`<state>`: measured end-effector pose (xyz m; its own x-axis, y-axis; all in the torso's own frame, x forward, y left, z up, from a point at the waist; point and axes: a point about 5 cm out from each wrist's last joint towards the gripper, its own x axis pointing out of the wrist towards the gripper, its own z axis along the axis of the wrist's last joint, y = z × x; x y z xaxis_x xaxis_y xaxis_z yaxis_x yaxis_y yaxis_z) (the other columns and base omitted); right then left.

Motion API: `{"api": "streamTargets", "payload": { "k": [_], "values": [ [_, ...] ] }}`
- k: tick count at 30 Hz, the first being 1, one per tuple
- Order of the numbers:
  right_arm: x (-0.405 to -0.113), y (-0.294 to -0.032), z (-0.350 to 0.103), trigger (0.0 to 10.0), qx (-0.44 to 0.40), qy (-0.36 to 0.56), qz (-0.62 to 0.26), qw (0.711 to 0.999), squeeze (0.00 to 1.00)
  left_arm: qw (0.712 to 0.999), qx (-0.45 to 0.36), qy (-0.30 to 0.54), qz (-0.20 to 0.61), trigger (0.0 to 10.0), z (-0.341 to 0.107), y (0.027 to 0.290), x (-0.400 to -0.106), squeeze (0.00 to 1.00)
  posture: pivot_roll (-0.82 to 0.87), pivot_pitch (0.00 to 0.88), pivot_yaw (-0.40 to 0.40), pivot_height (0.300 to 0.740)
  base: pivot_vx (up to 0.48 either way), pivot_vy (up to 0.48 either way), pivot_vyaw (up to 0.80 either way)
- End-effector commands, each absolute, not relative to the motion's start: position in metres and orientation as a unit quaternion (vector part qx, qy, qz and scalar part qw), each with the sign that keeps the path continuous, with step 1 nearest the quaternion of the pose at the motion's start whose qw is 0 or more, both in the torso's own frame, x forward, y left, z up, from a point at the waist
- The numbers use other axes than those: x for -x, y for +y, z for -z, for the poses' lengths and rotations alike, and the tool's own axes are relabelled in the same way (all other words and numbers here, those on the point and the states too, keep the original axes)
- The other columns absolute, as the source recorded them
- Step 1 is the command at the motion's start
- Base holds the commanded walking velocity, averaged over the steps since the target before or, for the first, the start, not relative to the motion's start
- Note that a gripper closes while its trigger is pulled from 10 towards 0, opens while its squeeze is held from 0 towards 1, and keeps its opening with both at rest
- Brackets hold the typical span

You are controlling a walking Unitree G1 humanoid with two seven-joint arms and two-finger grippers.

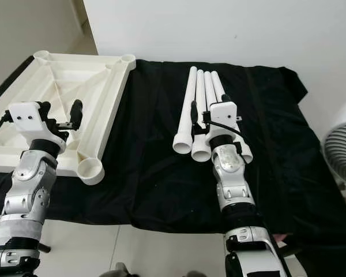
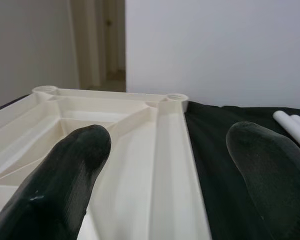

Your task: Building children table

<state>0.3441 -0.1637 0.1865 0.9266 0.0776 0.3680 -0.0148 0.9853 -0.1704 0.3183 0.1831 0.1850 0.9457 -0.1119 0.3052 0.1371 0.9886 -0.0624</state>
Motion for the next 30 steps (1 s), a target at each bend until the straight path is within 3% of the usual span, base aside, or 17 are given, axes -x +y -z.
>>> {"api": "streamTargets", "payload": {
  "k": [1, 10, 18, 30],
  "values": [
    [-0.347, -0.166, -0.185, 10.0, 0.071, -0.176, -0.007, 0.982, 0.00, 0.986, 0.024, -0.137, 0.088, 10.0, -0.182, 0.180, -0.318, 0.00, -0.05, 0.039, 0.047, 0.740, 0.000, 0.000, 0.00],
    [-0.351, -0.172, -0.187, 10.0, 0.058, -0.155, 0.011, 0.986, 0.00, 0.984, 0.005, -0.122, 0.130, 10.0, -0.182, 0.175, -0.318, 0.00, -0.05, 0.045, 0.050, 0.740, 0.000, 0.000, 0.00],
    [-0.354, -0.193, -0.182, 10.0, 0.018, -0.102, 0.094, 0.990, 0.00, 0.982, 0.004, -0.122, 0.141, 10.0, -0.187, 0.175, -0.317, 0.00, -0.06, 0.045, 0.054, 0.740, 0.000, 0.000, 0.00],
    [-0.353, -0.183, -0.159, 10.0, 0.004, 0.022, 0.040, 0.999, 0.00, 0.981, -0.005, -0.105, 0.162, 10.0, -0.186, 0.171, -0.315, 0.00, -0.07, 0.048, 0.058, 0.740, 0.000, 0.000, 0.00]
  ]
}}
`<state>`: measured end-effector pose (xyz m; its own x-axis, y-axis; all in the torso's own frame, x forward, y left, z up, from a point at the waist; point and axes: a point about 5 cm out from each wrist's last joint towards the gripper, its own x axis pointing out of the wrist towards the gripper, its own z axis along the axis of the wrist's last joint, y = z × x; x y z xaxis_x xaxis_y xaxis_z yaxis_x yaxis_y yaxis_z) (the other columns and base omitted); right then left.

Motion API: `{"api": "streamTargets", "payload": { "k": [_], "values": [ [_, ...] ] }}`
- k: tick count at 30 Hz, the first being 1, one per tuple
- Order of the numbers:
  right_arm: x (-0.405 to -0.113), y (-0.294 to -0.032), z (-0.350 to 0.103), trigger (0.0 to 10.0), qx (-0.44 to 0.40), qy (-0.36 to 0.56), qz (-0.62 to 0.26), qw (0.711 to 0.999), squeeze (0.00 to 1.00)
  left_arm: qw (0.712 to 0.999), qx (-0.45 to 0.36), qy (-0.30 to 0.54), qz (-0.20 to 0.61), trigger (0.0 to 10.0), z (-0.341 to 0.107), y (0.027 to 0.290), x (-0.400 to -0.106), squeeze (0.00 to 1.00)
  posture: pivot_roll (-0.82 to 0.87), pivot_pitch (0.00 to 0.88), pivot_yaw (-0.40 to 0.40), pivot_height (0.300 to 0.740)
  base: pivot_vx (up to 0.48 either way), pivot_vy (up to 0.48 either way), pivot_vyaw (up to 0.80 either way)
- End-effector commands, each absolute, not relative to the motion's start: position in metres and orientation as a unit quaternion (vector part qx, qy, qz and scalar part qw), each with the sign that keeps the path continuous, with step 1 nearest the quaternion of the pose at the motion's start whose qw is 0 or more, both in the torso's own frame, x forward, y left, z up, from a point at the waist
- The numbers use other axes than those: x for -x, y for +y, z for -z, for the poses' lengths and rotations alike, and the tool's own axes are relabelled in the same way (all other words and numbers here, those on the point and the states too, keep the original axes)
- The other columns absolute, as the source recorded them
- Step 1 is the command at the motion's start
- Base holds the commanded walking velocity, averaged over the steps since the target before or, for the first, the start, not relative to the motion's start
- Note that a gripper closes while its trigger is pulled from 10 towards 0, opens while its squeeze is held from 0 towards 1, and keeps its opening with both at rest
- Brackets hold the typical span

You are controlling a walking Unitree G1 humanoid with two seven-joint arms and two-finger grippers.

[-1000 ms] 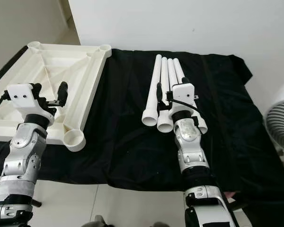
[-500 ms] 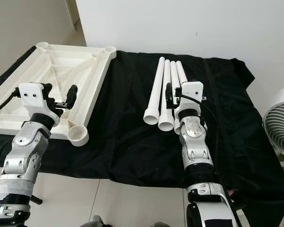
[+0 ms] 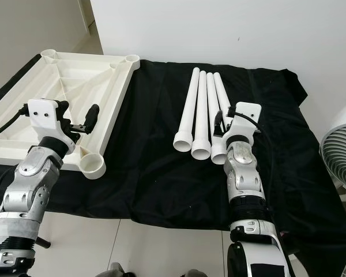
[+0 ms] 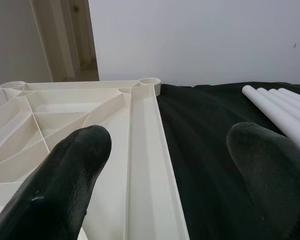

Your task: Building children table

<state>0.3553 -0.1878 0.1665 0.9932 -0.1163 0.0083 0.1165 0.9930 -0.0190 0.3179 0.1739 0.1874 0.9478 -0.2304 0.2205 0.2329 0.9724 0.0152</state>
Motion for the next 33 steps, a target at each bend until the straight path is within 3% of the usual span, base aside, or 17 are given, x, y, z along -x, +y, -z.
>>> {"api": "streamTargets", "payload": {
  "k": [1, 2, 3, 4, 5, 6, 7, 24, 33],
  "values": [
    [-0.352, -0.180, -0.156, 10.0, 0.005, 0.034, 0.028, 0.999, 0.00, 0.981, -0.004, -0.104, 0.161, 10.0, -0.186, 0.171, -0.315, 0.00, -0.07, 0.048, 0.058, 0.740, 0.000, 0.000, 0.00],
    [-0.352, -0.178, -0.154, 9.2, 0.008, 0.042, 0.021, 0.999, 0.00, 0.982, -0.004, -0.103, 0.159, 10.0, -0.186, 0.172, -0.315, 0.00, -0.07, 0.048, 0.058, 0.740, 0.000, 0.000, 0.00],
    [-0.352, -0.178, -0.154, 9.2, 0.008, 0.042, 0.021, 0.999, 0.00, 0.982, -0.004, -0.103, 0.159, 10.0, -0.186, 0.172, -0.315, 0.00, -0.07, 0.048, 0.058, 0.740, 0.000, 0.000, 0.00],
    [-0.351, -0.176, -0.154, 2.3, 0.009, 0.041, 0.008, 0.999, 0.00, 0.982, -0.002, -0.102, 0.159, 10.0, -0.186, 0.172, -0.315, 0.00, -0.07, 0.048, 0.058, 0.740, 0.000, 0.000, 0.00],
    [-0.350, -0.173, -0.156, 0.0, 0.013, 0.038, 0.001, 0.999, 0.00, 0.982, 0.000, -0.101, 0.158, 10.0, -0.186, 0.172, -0.315, 0.00, -0.07, 0.048, 0.058, 0.740, 0.000, 0.000, 0.00],
    [-0.350, -0.171, -0.157, 0.0, 0.016, 0.035, -0.002, 0.999, 0.00, 0.982, 0.000, -0.101, 0.157, 10.0, -0.186, 0.172, -0.315, 0.00, -0.07, 0.053, 0.059, 0.740, 0.000, 0.000, 0.00],
    [-0.350, -0.171, -0.157, 10.0, 0.017, 0.038, 0.001, 0.999, 0.00, 0.983, 0.001, -0.101, 0.157, 10.0, -0.186, 0.172, -0.314, 0.00, -0.07, 0.053, 0.058, 0.740, 0.000, 0.000, 0.00],
    [-0.347, -0.188, -0.147, 10.0, -0.033, 0.120, 0.067, 0.990, 0.00, 0.984, 0.007, -0.099, 0.150, 10.0, -0.187, 0.174, -0.314, 0.00, -0.07, 0.045, 0.053, 0.740, 0.000, 0.000, 0.00],
    [-0.344, -0.184, -0.135, 10.0, -0.045, 0.201, 0.020, 0.978, 0.00, 0.985, 0.019, -0.102, 0.136, 10.0, -0.190, 0.178, -0.313, 0.00, -0.08, 0.034, 0.056, 0.740, 0.000, 0.000, 0.00]
  ]
}}
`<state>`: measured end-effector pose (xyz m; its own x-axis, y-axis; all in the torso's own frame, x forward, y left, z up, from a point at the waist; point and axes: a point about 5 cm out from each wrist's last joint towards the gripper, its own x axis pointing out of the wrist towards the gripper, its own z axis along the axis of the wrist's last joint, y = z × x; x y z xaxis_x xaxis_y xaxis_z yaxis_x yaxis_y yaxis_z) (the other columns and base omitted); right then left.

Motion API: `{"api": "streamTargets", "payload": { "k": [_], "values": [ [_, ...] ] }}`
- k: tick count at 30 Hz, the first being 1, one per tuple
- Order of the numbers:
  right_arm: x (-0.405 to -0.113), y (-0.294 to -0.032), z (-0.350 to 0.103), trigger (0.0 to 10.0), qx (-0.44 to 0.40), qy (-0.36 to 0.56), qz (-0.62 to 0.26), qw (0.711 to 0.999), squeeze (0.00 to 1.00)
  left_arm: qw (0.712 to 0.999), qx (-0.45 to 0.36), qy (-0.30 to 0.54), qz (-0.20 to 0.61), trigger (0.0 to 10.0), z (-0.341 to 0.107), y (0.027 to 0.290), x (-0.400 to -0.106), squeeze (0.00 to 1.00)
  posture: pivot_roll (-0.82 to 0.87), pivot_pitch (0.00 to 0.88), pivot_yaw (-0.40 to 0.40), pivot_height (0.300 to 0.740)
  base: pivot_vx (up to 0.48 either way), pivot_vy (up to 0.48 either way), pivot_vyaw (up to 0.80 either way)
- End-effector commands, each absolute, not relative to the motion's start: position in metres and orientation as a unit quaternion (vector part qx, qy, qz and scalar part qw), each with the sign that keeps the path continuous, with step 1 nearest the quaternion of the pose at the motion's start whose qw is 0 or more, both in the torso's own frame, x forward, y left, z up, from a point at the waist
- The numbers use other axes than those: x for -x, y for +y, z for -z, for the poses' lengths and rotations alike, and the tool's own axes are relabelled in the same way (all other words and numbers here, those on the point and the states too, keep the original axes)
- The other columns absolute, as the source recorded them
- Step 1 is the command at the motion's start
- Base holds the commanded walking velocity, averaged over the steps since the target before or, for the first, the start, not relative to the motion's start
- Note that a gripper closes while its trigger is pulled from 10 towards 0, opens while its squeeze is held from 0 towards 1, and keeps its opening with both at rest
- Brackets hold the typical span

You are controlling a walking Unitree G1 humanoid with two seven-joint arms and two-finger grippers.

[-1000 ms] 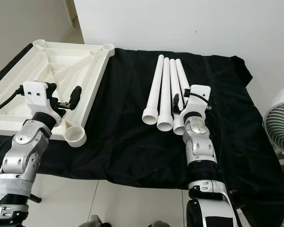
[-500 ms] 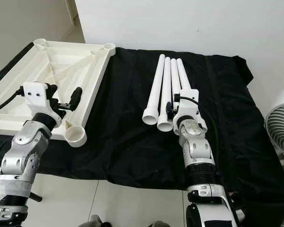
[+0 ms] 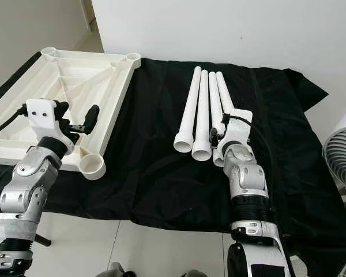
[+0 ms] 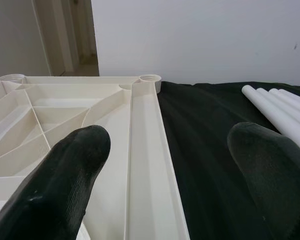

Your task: Building children table

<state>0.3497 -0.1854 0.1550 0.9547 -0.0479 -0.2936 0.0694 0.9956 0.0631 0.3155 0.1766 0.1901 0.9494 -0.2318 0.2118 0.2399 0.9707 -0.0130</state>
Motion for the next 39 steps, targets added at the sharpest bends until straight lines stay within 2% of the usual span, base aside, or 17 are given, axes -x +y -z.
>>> {"api": "streamTargets", "payload": {
  "k": [1, 5, 15, 17, 19, 22, 27, 32, 33, 34, 35, 39],
  "values": [
    [-0.344, -0.184, -0.135, 10.0, -0.045, 0.201, 0.020, 0.978, 0.00, 0.985, 0.019, -0.102, 0.136, 10.0, -0.190, 0.178, -0.313, 0.00, -0.08, 0.034, 0.056, 0.740, 0.000, 0.000, 0.00],
    [-0.344, -0.184, -0.132, 10.0, -0.043, 0.248, -0.017, 0.968, 0.00, 0.985, 0.021, -0.102, 0.134, 10.0, -0.190, 0.177, -0.313, 0.00, -0.09, 0.026, 0.054, 0.740, 0.000, 0.000, 0.00],
    [-0.349, -0.192, -0.138, 10.0, -0.050, 0.303, -0.029, 0.951, 0.00, 0.985, 0.025, -0.104, 0.137, 10.0, -0.191, 0.175, -0.314, 0.00, -0.10, 0.026, 0.050, 0.740, 0.000, 0.000, 0.00],
    [-0.349, -0.195, -0.138, 10.0, -0.079, 0.336, -0.030, 0.938, 0.00, 0.985, 0.025, -0.103, 0.136, 10.0, -0.191, 0.176, -0.314, 0.00, -0.10, 0.032, 0.045, 0.740, 0.000, 0.000, 0.00],
    [-0.349, -0.195, -0.138, 10.0, -0.079, 0.336, -0.030, 0.938, 0.00, 0.985, 0.025, -0.103, 0.136, 10.0, -0.191, 0.176, -0.314, 0.00, -0.10, 0.032, 0.045, 0.740, 0.000, 0.000, 0.00],
    [-0.348, -0.197, -0.137, 10.0, -0.104, 0.384, -0.029, 0.917, 0.00, 0.985, 0.025, -0.104, 0.134, 10.0, -0.193, 0.178, -0.315, 0.00, -0.11, 0.044, 0.047, 0.740, 0.000, 0.000, 0.00],
    [-0.350, -0.200, -0.141, 10.0, -0.102, 0.436, -0.033, 0.894, 0.00, 0.985, 0.024, -0.104, 0.133, 10.0, -0.195, 0.179, -0.317, 0.00, -0.12, 0.058, 0.051, 0.740, 0.000, 0.000, 0.00],
    [-0.350, -0.199, -0.140, 10.0, -0.103, 0.458, -0.035, 0.882, 0.00, 0.985, 0.024, -0.105, 0.134, 10.0, -0.196, 0.179, -0.318, 0.00, -0.12, 0.063, 0.053, 0.740, 0.000, 0.000, 0.00],
    [-0.351, -0.198, -0.139, 4.3, -0.101, 0.462, -0.038, 0.880, 0.00, 0.985, 0.025, -0.105, 0.134, 10.0, -0.197, 0.180, -0.319, 0.00, -0.12, 0.067, 0.052, 0.740, 0.000, 0.000, 0.00],
    [-0.351, -0.198, -0.139, 4.3, -0.101, 0.462, -0.038, 0.880, 0.00, 0.985, 0.025, -0.105, 0.134, 10.0, -0.197, 0.180, -0.319, 0.00, -0.12, 0.067, 0.052, 0.740, 0.000, 0.000, 0.00],
    [-0.352, -0.196, -0.139, 0.0, -0.095, 0.460, -0.043, 0.882, 0.00, 0.985, 0.025, -0.106, 0.134, 10.0, -0.198, 0.180, -0.319, 0.00, -0.12, 0.067, 0.052, 0.740, 0.000, 0.000, 0.00],
    [-0.356, -0.192, -0.145, 0.0, -0.089, 0.439, -0.056, 0.892, 0.00, 0.985, 0.025, -0.107, 0.135, 10.0, -0.201, 0.183, -0.321, 0.00, -0.11, 0.067, 0.047, 0.740, 0.000, 0.000, 0.00]
  ]
}}
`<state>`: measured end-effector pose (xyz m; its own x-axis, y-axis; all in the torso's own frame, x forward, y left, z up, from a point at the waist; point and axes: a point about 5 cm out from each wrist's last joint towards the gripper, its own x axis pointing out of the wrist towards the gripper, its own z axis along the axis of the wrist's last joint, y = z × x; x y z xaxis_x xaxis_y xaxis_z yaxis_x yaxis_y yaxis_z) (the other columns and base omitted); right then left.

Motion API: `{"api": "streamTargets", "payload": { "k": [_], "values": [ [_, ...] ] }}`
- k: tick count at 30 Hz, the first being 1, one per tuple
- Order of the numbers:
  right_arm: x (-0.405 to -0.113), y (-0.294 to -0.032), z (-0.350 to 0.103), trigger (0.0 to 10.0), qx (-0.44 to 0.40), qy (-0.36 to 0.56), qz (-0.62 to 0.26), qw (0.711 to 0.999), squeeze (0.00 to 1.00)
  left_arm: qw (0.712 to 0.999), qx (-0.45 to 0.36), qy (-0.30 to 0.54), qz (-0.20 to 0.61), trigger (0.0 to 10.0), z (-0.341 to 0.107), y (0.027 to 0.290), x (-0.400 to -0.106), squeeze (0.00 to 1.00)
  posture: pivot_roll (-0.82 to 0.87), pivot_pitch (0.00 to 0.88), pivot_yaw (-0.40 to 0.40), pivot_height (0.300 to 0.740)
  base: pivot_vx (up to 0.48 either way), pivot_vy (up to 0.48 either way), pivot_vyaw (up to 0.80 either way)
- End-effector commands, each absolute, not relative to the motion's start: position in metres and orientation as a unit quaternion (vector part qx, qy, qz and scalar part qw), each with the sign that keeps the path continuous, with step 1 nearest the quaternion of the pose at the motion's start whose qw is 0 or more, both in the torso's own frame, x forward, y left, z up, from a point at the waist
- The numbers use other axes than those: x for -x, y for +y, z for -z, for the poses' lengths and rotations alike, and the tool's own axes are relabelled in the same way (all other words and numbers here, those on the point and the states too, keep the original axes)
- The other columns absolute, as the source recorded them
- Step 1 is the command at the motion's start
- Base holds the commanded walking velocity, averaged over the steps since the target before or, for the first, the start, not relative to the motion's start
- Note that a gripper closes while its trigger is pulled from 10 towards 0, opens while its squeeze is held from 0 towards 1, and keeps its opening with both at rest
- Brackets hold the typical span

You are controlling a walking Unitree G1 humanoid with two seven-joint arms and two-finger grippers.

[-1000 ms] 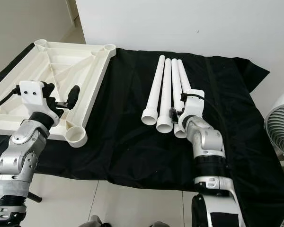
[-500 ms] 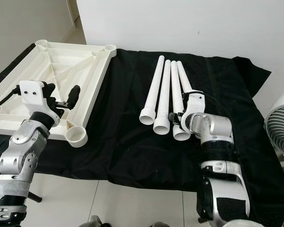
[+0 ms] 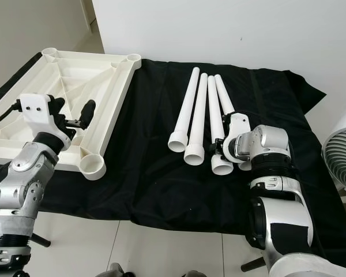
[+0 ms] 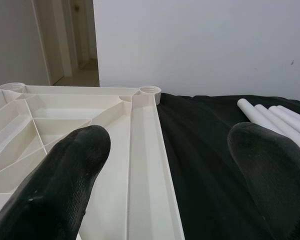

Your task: Building children table

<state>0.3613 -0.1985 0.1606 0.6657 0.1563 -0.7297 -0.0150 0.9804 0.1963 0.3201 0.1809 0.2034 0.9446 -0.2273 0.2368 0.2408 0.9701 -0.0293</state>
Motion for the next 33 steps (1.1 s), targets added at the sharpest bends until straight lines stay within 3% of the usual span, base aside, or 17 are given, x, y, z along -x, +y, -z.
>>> {"api": "streamTargets", "payload": {
  "k": [1, 7, 21, 22, 23, 26, 29, 30, 33],
  "values": [
    [-0.356, -0.192, -0.145, 0.0, -0.089, 0.439, -0.056, 0.892, 0.00, 0.985, 0.025, -0.107, 0.135, 10.0, -0.201, 0.183, -0.321, 0.00, -0.11, 0.067, 0.047, 0.740, 0.000, 0.000, 0.00],
    [-0.370, -0.188, -0.179, 0.0, -0.108, 0.357, -0.084, 0.924, 0.00, 0.982, 0.010, -0.112, 0.155, 10.0, -0.211, 0.189, -0.326, 0.00, -0.11, 0.065, 0.047, 0.740, 0.000, 0.000, 0.00],
    [-0.378, -0.186, -0.238, 0.0, -0.111, 0.235, -0.129, 0.957, 0.00, 0.971, 0.021, -0.115, 0.210, 10.0, -0.227, 0.179, -0.334, 0.00, -0.10, 0.046, 0.049, 0.740, 0.000, 0.000, 0.00],
    [-0.379, -0.186, -0.245, 4.6, -0.109, 0.212, -0.132, 0.962, 0.00, 0.969, 0.025, -0.113, 0.217, 10.0, -0.228, 0.177, -0.335, 0.00, -0.10, 0.037, 0.055, 0.740, 0.000, 0.000, 0.00],
    [-0.380, -0.185, -0.253, 10.0, -0.103, 0.176, -0.145, 0.968, 0.00, 0.967, 0.030, -0.113, 0.227, 10.0, -0.229, 0.174, -0.336, 0.00, -0.10, 0.037, 0.055, 0.740, 0.000, 0.000, 0.00],
    [-0.380, -0.180, -0.262, 10.0, -0.081, 0.093, -0.155, 0.980, 0.00, 0.961, 0.043, -0.112, 0.250, 10.0, -0.233, 0.166, -0.337, 0.00, -0.10, 0.037, 0.055, 0.740, 0.000, 0.000, 0.00],
    [-0.380, -0.179, -0.260, 10.0, -0.086, 0.068, -0.153, 0.982, 0.00, 0.958, 0.050, -0.113, 0.258, 10.0, -0.234, 0.164, -0.337, 0.00, -0.09, 0.032, 0.053, 0.740, 0.000, 0.000, 0.00],
    [-0.379, -0.176, -0.255, 10.0, -0.081, 0.049, -0.154, 0.984, 0.00, 0.956, 0.055, -0.114, 0.264, 10.0, -0.236, 0.162, -0.338, 1.00, -0.09, 0.032, 0.053, 0.740, 0.000, 0.000, 0.00],
    [-0.378, -0.172, -0.249, 10.0, -0.069, 0.028, -0.156, 0.985, 0.00, 0.952, 0.065, -0.117, 0.275, 10.0, -0.238, 0.160, -0.338, 1.00, -0.09, 0.033, 0.054, 0.740, 0.000, 0.000, 0.00]
  ]
}}
